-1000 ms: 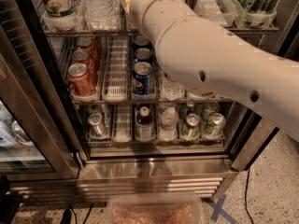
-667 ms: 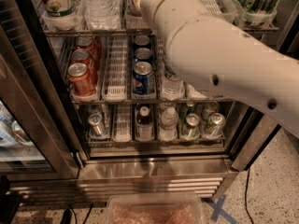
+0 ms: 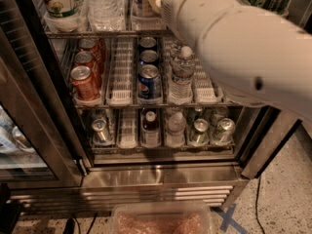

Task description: Pick blue plastic bottle from top shelf of fridge

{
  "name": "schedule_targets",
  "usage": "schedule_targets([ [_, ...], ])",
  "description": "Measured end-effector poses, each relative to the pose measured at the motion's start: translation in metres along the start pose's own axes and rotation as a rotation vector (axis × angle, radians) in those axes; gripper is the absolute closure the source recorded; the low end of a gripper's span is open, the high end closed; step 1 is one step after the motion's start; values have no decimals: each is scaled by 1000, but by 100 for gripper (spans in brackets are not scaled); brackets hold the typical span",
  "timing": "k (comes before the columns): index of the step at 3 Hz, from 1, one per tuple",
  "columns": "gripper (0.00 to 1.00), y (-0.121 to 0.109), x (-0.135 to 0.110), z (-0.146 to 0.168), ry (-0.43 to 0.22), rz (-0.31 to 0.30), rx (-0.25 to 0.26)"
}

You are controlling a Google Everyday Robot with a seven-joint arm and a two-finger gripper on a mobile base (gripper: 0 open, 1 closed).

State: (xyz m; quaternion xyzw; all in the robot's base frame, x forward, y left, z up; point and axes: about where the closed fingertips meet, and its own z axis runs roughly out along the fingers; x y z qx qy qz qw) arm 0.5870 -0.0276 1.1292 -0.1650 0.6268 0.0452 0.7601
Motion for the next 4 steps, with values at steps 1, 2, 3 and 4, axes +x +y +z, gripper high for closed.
schedule_targets([
  [1,100,-3,-1,-8,12,23,-8],
  [2,100,-3,-1,-8,12,23,-8],
  [3,100,12,12,-25,72,58,-59],
  [4,100,37,36,-63,199,134,-130],
])
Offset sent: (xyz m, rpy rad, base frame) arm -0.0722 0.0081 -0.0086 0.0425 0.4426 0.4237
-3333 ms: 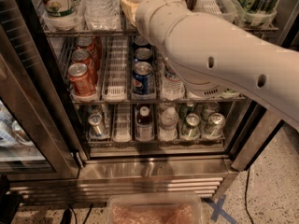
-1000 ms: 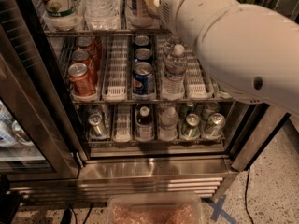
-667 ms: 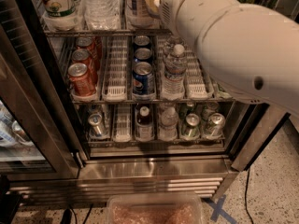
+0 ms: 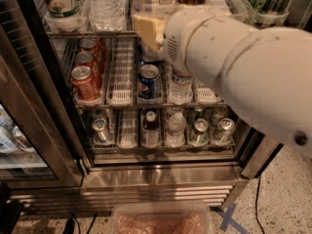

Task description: Pick blue plastic bottle from top shelf of fridge

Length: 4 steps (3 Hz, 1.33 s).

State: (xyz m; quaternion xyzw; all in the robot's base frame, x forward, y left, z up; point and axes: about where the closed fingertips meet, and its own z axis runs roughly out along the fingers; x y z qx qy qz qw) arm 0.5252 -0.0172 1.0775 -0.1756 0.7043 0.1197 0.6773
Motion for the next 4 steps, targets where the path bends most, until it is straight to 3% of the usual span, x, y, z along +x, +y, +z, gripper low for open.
schedule_targets([
  [1,100,18,13,-28,98,58,-71],
  [2,100,21,15,-35,120,88,-117],
  [3,100,21,15,-35,120,88,-117],
  [4,100,26,11,-32,126,79,-148],
])
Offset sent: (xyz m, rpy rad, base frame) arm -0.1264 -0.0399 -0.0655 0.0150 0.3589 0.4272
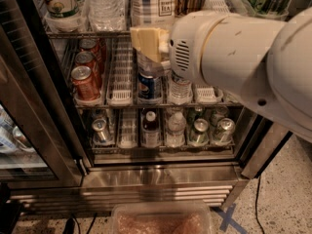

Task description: Pick blue plastic bottle from top shelf of fridge

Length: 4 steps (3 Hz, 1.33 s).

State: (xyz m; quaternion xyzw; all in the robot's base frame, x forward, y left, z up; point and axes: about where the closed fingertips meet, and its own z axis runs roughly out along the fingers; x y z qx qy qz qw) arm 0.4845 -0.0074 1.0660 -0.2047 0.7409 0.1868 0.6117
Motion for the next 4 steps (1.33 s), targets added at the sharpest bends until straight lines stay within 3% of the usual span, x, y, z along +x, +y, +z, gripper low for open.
schedule_targets([
  [1,100,-7,31,-25,72,83,-5],
  [2,100,-7,34,-24,72,83,-5],
  [3,100,-9,58,-57,100,151,20],
  [4,100,-4,57,-55,97,158,13],
])
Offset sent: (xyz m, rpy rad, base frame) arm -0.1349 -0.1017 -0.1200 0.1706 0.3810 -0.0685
